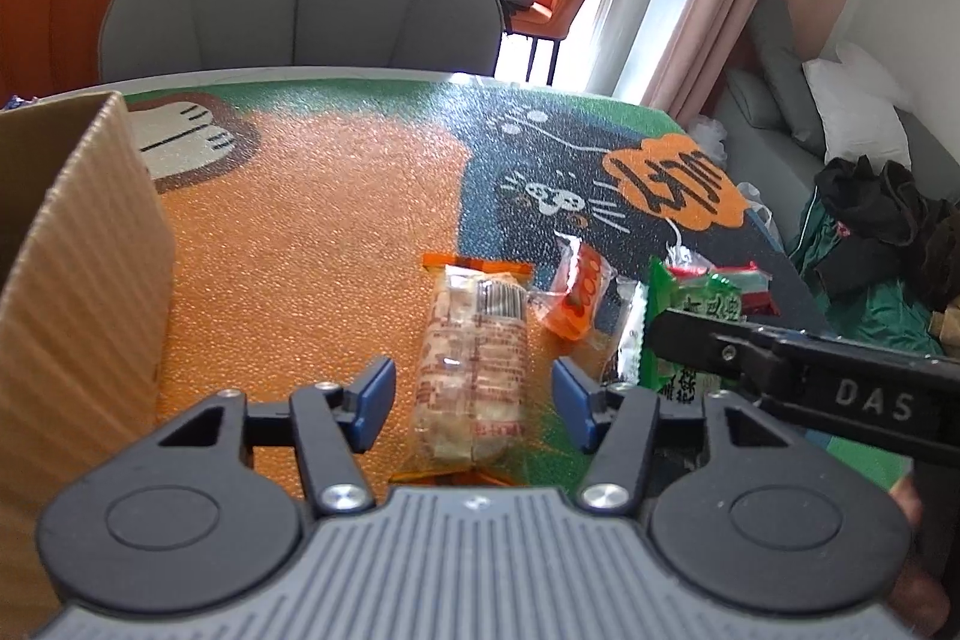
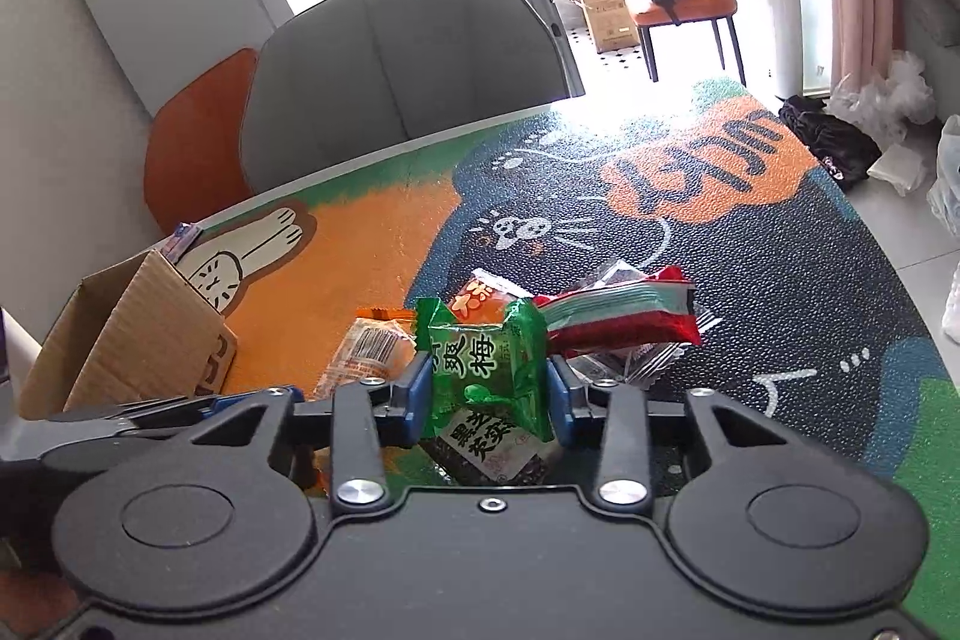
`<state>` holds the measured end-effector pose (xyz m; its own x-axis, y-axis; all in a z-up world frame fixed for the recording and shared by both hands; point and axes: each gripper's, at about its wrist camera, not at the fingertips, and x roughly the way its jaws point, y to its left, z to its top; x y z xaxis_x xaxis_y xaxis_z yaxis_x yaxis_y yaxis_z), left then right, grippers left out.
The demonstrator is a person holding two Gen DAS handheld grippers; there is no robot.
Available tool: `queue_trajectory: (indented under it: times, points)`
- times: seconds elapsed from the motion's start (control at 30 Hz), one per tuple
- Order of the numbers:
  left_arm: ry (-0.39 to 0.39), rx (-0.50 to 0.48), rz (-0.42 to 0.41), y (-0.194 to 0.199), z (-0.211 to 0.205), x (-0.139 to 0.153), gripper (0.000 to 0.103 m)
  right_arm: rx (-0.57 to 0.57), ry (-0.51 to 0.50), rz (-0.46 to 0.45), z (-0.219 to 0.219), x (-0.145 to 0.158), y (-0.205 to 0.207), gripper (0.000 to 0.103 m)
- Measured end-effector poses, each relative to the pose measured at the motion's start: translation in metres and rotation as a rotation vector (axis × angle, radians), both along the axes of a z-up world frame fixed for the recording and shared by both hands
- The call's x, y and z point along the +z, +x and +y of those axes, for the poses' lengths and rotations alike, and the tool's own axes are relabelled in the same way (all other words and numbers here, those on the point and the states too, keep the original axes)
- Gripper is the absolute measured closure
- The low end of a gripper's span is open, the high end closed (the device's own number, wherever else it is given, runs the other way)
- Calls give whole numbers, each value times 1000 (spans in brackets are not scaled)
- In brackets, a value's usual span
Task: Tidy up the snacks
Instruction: 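Grasp the clear biscuit pack with the left gripper while the right grasps the green candy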
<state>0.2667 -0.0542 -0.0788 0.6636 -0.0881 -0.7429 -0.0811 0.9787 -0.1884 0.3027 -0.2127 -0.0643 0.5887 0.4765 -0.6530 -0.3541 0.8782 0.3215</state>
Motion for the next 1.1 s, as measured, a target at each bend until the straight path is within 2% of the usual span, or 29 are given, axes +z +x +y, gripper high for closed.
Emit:
queue_trajectory:
  times: [0.1, 0.2, 0.23, 0.37, 0.63, 1.1]
  points:
    - [21, -1, 4, 0, -3, -4, 49, -5, 2, -5, -3, 1, -3, 66]
    - [40, 3, 4, -3, -4, -5, 68, -6, 3, -8, -5, 2, -7, 66]
    - [34, 5, 5, -4, -3, -4, 70, -7, 2, -9, -5, 3, -8, 66]
    - [20, 6, -14, -15, -2, 1, 70, -15, 9, -9, -8, 4, -12, 66]
    - [11, 9, -73, -40, 2, 31, 70, -16, 17, -36, -8, 17, -27, 66]
    - [-4, 31, -149, -85, 19, 74, 70, 25, 20, -86, 13, 45, -57, 66]
